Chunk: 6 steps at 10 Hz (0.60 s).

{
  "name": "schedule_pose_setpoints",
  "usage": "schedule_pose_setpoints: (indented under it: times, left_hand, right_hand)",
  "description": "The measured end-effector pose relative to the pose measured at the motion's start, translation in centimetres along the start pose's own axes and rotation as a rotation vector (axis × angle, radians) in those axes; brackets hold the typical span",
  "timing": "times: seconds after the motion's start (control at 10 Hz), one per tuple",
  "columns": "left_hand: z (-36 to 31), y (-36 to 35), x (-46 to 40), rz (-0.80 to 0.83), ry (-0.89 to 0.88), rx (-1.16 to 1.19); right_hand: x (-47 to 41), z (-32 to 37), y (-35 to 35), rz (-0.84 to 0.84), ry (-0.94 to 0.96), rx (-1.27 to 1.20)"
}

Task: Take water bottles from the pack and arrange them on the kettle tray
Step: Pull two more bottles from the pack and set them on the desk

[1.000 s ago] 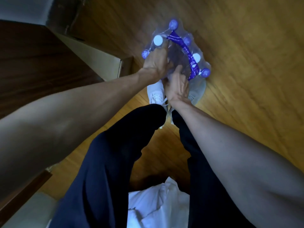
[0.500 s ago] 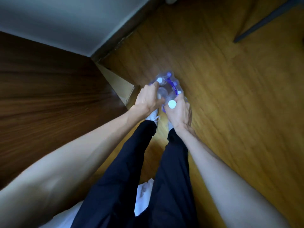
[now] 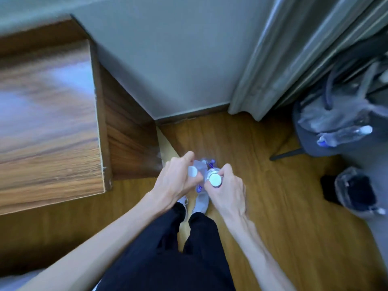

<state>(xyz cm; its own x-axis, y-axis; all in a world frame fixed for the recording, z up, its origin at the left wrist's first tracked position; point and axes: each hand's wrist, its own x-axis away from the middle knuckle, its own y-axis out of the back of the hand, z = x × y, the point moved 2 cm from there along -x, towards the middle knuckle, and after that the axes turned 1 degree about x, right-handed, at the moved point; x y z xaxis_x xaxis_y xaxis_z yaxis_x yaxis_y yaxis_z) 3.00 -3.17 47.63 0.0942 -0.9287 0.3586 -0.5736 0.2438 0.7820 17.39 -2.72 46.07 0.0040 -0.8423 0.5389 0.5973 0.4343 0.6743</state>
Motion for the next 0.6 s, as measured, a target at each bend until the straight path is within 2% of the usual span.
schedule_pose_setpoints:
  times: [0.1,0.2,0.3,0.4,0.6]
  left_hand:
    - [0.1,4.5,3.0,-0.076,0.029,0.049]
    - [1.2,8.5,5.6,-0.166,0.081,0.108]
    - [3.0,11.9,8.4,-0.274,0.157,0.143]
    - [5.3,14.8,11.5,-0.420,0.267,0.207]
    - [10.8,20.2,17.3,-0.596,0.393,0.345]
  right_hand:
    - [2.2,3.2,1.7,-0.061,0.169,0.051]
    - [4.7,8.9,3.5,-0.003,0.259,0.103]
    - [6.6,12.0,2.9,-0.006,0.463,0.105]
    - [9.0,16.0,2.1,0.002,0.599,0.109]
    - [13.3,24.9,-1.3,0.060,0.876,0.137]
